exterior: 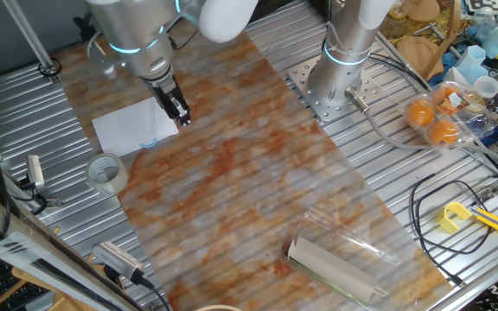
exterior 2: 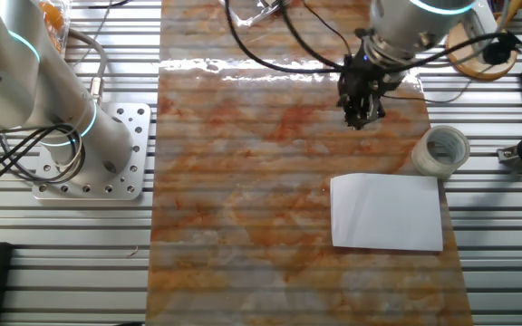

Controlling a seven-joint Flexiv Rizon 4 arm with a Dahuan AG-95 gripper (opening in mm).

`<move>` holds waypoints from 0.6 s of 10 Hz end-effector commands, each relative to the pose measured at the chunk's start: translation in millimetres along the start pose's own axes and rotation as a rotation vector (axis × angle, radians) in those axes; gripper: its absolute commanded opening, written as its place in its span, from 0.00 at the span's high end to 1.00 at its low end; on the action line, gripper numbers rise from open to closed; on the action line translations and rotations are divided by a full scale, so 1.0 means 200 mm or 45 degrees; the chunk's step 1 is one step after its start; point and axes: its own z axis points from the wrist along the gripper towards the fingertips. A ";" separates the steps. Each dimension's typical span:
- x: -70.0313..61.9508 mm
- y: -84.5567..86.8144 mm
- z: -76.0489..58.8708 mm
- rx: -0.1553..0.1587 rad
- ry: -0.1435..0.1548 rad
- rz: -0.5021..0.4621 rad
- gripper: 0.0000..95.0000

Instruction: Unfold a piece of paper

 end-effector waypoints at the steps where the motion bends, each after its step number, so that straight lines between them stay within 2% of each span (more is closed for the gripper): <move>1: -0.02 -0.02 0.03 0.006 -0.017 0.004 1.00; 6: -0.15 -0.10 0.19 0.023 -0.048 -0.051 1.00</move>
